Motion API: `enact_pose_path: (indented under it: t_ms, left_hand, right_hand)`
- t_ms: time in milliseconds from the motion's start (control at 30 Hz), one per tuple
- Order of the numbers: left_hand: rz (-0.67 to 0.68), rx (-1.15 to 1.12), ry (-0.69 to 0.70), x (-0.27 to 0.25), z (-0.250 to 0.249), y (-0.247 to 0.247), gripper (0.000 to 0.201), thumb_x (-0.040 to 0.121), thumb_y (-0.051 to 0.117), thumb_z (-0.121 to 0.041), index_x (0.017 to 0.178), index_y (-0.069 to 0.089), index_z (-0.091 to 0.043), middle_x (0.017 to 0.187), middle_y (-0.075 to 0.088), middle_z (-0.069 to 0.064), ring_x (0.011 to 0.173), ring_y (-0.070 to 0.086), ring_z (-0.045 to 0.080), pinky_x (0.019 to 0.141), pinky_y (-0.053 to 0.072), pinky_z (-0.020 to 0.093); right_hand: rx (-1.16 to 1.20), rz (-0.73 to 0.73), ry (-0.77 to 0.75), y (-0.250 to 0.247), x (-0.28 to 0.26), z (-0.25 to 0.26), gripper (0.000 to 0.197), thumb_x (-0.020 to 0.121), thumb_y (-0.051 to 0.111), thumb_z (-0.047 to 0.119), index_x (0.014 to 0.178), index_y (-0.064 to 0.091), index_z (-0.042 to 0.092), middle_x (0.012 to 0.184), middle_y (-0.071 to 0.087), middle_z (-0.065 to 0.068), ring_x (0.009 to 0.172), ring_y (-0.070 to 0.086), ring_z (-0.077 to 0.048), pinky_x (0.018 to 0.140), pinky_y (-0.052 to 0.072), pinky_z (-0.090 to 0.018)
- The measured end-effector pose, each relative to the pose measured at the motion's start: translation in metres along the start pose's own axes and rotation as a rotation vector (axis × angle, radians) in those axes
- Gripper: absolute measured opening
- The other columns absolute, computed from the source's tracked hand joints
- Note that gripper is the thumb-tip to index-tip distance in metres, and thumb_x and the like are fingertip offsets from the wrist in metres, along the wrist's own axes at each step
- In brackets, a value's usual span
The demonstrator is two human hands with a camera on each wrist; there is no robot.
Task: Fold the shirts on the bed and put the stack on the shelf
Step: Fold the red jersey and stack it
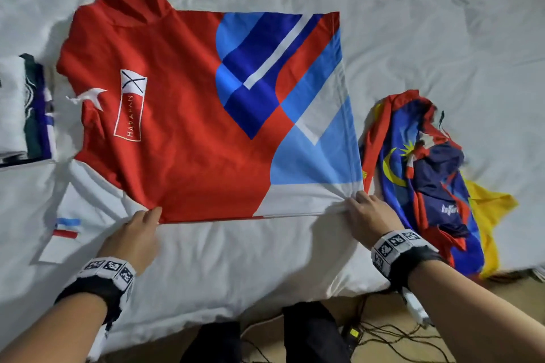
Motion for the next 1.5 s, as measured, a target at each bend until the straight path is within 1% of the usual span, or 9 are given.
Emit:
enact_pose_path:
  t_ms: [133,300,567,667,767,900,1033,1200,1500]
  left_hand:
    - [-0.051,-0.203,-0.039,-0.008,0.004,-0.016,0.051,0.088,0.059,-0.030,0.137,0.049,-0.027,0.128,0.058,0.003,0.112,0.060,0.034,0.088,0.050,0.043]
    - [-0.213,-0.401,-0.157,-0.007,0.066,-0.044,0.021,0.094,0.055,-0.039,0.105,0.061,-0.023,0.113,0.064,0.008,0.102,0.061,0.037,0.083,0.049,0.044]
    - [-0.125,-0.476,-0.231,0.017,0.186,-0.024,0.036,0.090,0.059,-0.038,0.120,0.055,-0.018,0.124,0.051,0.017,0.116,0.052,0.043,0.095,0.045,0.048]
    - [-0.137,-0.596,-0.169,0.032,0.199,-0.021,0.036,0.093,0.058,-0.038,0.121,0.055,-0.016,0.120,0.055,0.015,0.113,0.054,0.039,0.096,0.045,0.045]
    - [-0.134,-0.687,-0.147,0.040,0.206,-0.017,0.037,0.095,0.059,-0.037,0.120,0.053,-0.011,0.120,0.061,0.013,0.111,0.057,0.037,0.091,0.047,0.041]
    - [-0.050,-0.683,-0.089,0.040,0.211,0.002,0.020,0.095,0.060,-0.029,0.080,0.050,-0.019,0.087,0.061,0.008,0.093,0.060,0.037,0.073,0.043,0.037]
    - [-0.080,-0.866,-0.077,0.018,0.233,0.012,0.026,0.095,0.062,-0.023,0.073,0.052,-0.012,0.069,0.056,0.006,0.074,0.055,0.034,0.066,0.040,0.037]
    - [-0.065,-1.051,-0.143,-0.027,0.243,0.036,0.027,0.087,0.072,-0.026,0.072,0.059,-0.008,0.063,0.056,0.005,0.063,0.049,0.024,0.062,0.037,0.034]
    - [-0.138,-1.114,-0.200,-0.043,0.236,0.049,0.019,0.094,0.068,-0.023,0.081,0.057,-0.014,0.075,0.061,0.002,0.062,0.051,0.019,0.058,0.040,0.028]
  right_hand:
    - [0.003,0.057,0.142,-0.020,-0.003,0.017,0.018,0.059,0.061,0.025,0.068,0.067,0.011,0.080,0.060,-0.010,0.078,0.059,-0.035,0.060,0.046,-0.039]
    - [0.295,-0.036,0.083,-0.027,0.000,0.103,0.017,0.074,0.055,0.017,0.076,0.070,0.010,0.077,0.062,-0.008,0.069,0.063,-0.036,0.054,0.049,-0.036]
    - [0.604,0.181,0.080,0.003,0.023,0.343,0.031,0.081,0.041,0.033,0.056,0.039,0.015,0.062,0.053,-0.012,0.063,0.055,-0.029,0.059,0.034,-0.033]
    - [0.695,0.223,0.231,0.009,0.032,0.393,0.042,0.092,0.048,0.043,0.069,0.062,0.011,0.077,0.064,-0.017,0.081,0.064,-0.033,0.069,0.043,-0.034]
    - [0.732,0.302,0.374,0.019,0.036,0.416,0.044,0.094,0.054,0.048,0.083,0.068,0.008,0.096,0.069,-0.021,0.094,0.064,-0.036,0.071,0.041,-0.032]
    - [0.723,0.311,0.448,0.022,0.040,0.425,0.031,0.089,0.064,0.034,0.106,0.064,0.008,0.108,0.067,-0.018,0.108,0.061,-0.035,0.081,0.043,-0.033]
    - [0.885,0.266,0.460,0.020,0.035,0.420,0.017,0.074,0.068,0.018,0.066,0.054,0.013,0.067,0.059,-0.005,0.069,0.058,-0.028,0.059,0.042,-0.033]
    - [1.155,0.345,0.430,0.011,0.017,0.424,0.009,0.086,0.061,-0.004,0.089,0.059,0.003,0.069,0.062,-0.008,0.040,0.056,-0.003,0.039,0.042,-0.017]
    - [0.993,0.453,0.305,0.024,0.008,0.432,0.013,0.086,0.072,0.010,0.080,0.062,0.004,0.065,0.065,-0.013,0.048,0.056,-0.017,0.042,0.045,-0.018]
Point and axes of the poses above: each hand's wrist, its own x-axis towards the middle knuckle, its own y-axis out of the palm, z = x × y, the point moved 8 cm from there along x, towards the middle knuckle
